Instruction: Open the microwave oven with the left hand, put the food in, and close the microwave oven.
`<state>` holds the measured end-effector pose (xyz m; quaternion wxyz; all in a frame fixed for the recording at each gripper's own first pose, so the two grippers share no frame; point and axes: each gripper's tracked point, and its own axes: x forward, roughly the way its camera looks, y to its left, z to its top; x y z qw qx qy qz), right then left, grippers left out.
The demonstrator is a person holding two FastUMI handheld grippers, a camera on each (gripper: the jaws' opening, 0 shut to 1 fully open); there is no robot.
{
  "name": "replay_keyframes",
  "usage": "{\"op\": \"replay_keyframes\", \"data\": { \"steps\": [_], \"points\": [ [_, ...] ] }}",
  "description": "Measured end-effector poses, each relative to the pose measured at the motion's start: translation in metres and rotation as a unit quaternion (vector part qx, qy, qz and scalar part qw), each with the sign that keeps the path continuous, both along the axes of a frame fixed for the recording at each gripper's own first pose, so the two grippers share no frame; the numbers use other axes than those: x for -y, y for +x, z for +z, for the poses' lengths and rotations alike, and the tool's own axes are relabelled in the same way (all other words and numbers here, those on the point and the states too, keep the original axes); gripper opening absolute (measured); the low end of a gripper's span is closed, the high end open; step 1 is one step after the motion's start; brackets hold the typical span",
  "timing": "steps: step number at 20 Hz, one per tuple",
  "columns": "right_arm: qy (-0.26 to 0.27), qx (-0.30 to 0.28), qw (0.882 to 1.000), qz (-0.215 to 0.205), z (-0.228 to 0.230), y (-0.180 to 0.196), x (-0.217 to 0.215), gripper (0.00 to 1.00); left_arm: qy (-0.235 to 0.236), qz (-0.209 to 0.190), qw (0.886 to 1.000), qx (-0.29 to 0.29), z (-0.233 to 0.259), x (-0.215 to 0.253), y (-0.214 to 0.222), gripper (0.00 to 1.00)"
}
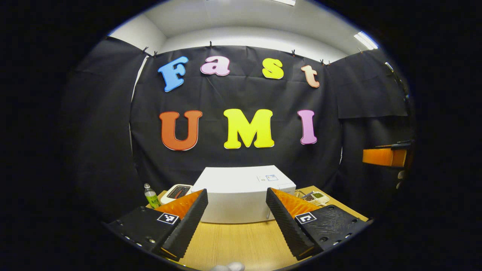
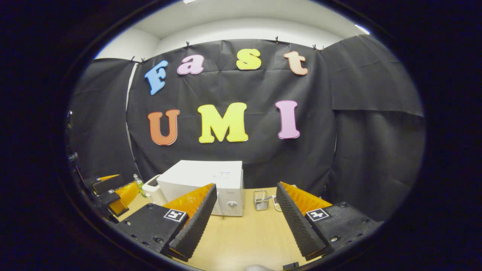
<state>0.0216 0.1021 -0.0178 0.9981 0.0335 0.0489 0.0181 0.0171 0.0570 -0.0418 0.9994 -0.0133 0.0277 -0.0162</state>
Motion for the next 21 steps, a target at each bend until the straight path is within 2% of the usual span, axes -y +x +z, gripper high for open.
{"op": "replay_keyframes", "data": {
  "steps": [5,6,10,11,16,17,18,21],
  "points": [
    [0.004,0.022,1.0,0.0,0.017,-0.01,-0.008,1.0,0.003,-0.003,0.999,0.034,0.033,-0.01,-0.022,0.96],
    [0.001,0.027,1.0,-0.002,0.019,-0.011,-0.009,0.91,0.0,-0.003,0.999,0.036,0.037,-0.012,-0.025,0.96],
    [-0.003,0.043,0.999,-0.002,0.028,-0.018,-0.016,0.92,-0.006,0.01,0.999,0.052,0.051,-0.027,-0.029,0.96],
    [-0.003,0.045,0.999,0.0,0.029,-0.019,-0.019,1.0,-0.003,0.014,0.998,0.056,0.053,-0.031,-0.029,0.96],
    [-0.005,0.039,0.999,0.006,0.027,-0.018,-0.024,1.0,0.0,0.03,0.998,0.061,0.059,-0.039,-0.025,0.96],
    [-0.005,0.04,0.999,0.007,0.028,-0.018,-0.024,0.92,0.0,0.033,0.997,0.065,0.063,-0.04,-0.025,0.96],
    [-0.006,0.041,0.999,0.007,0.029,-0.017,-0.025,1.0,0.002,0.034,0.997,0.068,0.064,-0.041,-0.024,0.96],
    [-0.004,0.047,0.999,0.007,0.035,-0.016,-0.023,1.0,0.005,0.033,0.997,0.074,0.069,-0.039,-0.024,0.96]
  ]
}}
